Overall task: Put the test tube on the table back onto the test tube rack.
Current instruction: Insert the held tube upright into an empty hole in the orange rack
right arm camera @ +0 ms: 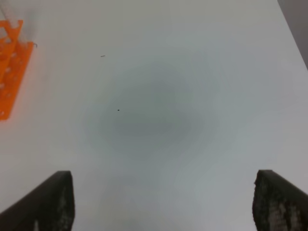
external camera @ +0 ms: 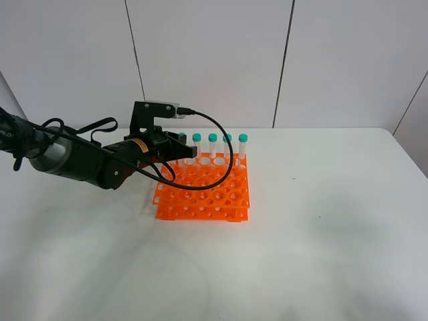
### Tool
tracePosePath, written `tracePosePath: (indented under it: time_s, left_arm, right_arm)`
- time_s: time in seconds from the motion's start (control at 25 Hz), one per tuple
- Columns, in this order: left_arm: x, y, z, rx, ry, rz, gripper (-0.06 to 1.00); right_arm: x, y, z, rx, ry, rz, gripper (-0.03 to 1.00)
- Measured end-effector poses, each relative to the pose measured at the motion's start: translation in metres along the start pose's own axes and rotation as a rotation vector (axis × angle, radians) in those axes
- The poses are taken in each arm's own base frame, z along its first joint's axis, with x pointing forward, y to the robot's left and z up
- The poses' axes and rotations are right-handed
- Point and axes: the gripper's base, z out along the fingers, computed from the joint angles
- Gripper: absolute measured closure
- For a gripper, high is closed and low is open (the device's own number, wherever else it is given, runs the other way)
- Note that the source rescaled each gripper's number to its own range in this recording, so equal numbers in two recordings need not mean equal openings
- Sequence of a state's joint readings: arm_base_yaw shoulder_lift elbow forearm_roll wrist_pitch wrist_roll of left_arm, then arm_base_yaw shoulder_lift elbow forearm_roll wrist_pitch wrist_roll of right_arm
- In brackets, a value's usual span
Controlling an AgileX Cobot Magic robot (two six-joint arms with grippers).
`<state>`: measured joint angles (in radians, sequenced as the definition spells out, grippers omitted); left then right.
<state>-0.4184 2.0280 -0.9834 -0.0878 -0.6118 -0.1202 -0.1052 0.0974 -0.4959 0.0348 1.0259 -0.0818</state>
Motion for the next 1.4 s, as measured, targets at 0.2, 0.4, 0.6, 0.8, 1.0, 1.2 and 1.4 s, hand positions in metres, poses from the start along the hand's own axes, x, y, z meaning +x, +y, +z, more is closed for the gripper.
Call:
tracePosePath:
  time_s: [0.2, 0.4, 0.6, 0.8, 1.0, 1.2, 1.4]
  left_arm:
    - [0.001, 0.0002, 0.0, -0.002, 0.011, -0.002, 0.94]
    - [0.003, 0.0005, -0.0001, -0.005, 0.033, -0.003, 0.94]
    - [0.003, 0.0005, -0.0001, -0.005, 0.033, -0.003, 0.94]
    - [0.0031, 0.0005, -0.0001, -0.005, 0.034, -0.003, 0.94]
    - [0.0037, 0.0005, 0.0, -0.006, 0.041, -0.003, 0.94]
    - [0.0036, 0.0005, -0.0002, -0.007, 0.048, -0.002, 0.94]
    - [0.0039, 0.0005, -0.0002, -0.007, 0.052, -0.002, 0.94]
  right_arm:
    - [0.0, 0.0, 0.0, 0.0, 0.0, 0.0, 0.05]
    - [0.0, 0.0, 0.0, 0.0, 0.0, 0.0, 0.05]
    - [0.0, 0.0, 0.0, 0.0, 0.0, 0.0, 0.05]
    - [0.0, 0.0, 0.0, 0.0, 0.0, 0.0, 0.05]
    - [0.0, 0.0, 0.0, 0.0, 0.0, 0.0, 0.05]
    - [0.0, 0.0, 0.0, 0.0, 0.0, 0.0, 0.05]
    - [0.0, 0.0, 0.0, 0.0, 0.0, 0.0, 0.05]
